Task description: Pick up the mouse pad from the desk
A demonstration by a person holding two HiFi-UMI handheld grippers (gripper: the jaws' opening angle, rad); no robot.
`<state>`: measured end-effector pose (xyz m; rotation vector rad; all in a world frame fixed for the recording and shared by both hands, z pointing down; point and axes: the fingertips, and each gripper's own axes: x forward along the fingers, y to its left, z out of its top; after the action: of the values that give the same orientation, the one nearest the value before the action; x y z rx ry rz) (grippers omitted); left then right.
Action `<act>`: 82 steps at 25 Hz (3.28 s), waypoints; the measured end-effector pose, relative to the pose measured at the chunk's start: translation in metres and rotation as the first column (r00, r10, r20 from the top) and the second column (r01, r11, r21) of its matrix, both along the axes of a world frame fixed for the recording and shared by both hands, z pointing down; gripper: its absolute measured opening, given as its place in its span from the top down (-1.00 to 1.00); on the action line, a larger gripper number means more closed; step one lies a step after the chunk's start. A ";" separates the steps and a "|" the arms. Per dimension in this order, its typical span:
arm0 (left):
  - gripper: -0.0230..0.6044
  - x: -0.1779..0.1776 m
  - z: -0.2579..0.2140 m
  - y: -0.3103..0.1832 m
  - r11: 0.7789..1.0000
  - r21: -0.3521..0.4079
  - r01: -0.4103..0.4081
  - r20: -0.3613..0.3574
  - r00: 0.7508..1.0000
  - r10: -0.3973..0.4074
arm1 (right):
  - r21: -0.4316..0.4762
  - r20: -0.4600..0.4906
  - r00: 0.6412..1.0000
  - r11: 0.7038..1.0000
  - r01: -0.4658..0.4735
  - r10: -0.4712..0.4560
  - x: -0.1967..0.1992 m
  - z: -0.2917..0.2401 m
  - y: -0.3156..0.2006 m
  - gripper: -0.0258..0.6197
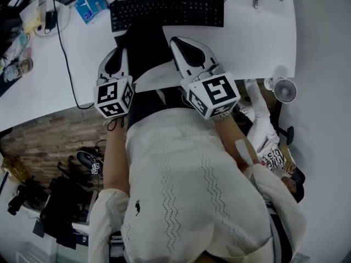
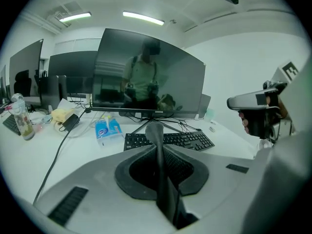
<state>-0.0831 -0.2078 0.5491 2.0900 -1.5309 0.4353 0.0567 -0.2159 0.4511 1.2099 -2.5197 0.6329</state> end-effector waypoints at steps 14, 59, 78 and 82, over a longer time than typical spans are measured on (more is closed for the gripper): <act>0.80 -0.007 -0.033 0.041 0.999 0.044 0.026 -0.016 1.000 -0.025 | 0.046 0.008 1.000 0.999 0.019 -0.019 -0.007 -0.013 0.008 0.92; 0.80 -0.030 -0.173 0.027 0.937 0.337 0.094 -0.089 0.994 -0.068 | 0.294 0.064 0.998 0.956 -0.016 -0.003 0.005 -0.134 -0.029 0.92; 0.80 -0.032 -0.221 0.030 0.901 0.421 0.104 -0.075 0.994 -0.079 | 0.349 0.087 0.996 0.937 -0.012 -0.020 0.007 -0.164 -0.029 0.92; 0.81 -0.027 -0.224 0.034 0.898 0.429 0.094 -0.069 0.995 -0.071 | 0.359 0.092 0.995 0.933 -0.008 -0.027 0.007 -0.167 -0.026 0.92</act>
<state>-0.1099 -0.1741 0.3246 2.3248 -1.8061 0.0017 0.0636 -0.2424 0.2843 1.3084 -2.8062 0.2330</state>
